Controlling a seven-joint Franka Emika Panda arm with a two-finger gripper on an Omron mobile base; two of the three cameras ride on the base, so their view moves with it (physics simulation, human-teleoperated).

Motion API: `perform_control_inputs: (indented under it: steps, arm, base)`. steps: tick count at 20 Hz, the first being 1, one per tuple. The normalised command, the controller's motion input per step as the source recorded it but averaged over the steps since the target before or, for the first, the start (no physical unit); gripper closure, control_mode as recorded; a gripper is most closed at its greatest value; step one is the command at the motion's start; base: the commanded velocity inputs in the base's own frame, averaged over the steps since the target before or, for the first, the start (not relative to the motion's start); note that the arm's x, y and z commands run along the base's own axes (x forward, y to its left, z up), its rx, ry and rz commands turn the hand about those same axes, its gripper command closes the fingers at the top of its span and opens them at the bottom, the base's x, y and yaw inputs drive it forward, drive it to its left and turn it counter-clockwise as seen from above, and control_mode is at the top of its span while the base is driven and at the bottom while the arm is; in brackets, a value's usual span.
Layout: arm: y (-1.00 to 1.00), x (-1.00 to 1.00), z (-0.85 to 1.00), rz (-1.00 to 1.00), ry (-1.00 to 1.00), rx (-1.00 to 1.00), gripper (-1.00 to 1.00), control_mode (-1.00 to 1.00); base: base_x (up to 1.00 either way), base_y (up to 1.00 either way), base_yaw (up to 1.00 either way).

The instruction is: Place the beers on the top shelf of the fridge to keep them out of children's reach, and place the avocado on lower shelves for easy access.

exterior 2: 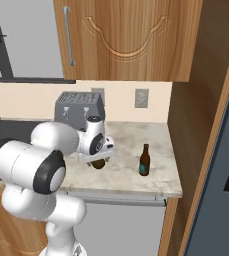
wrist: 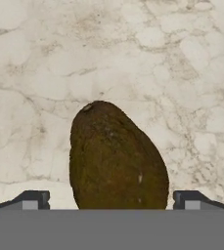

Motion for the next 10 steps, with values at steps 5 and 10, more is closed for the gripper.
perform_control_inputs:
  steps: [5, 10]
  arm:
    - [0.0, 0.13, -0.24, 0.02, 0.0, 0.0, -1.0, -1.0]
    - [0.0, 0.05, -0.29, 0.02, 0.0, 0.0, -1.0, -1.0]
  base:
    - [0.0, 0.0, 0.0]
    - [0.0, 0.0, 0.0]
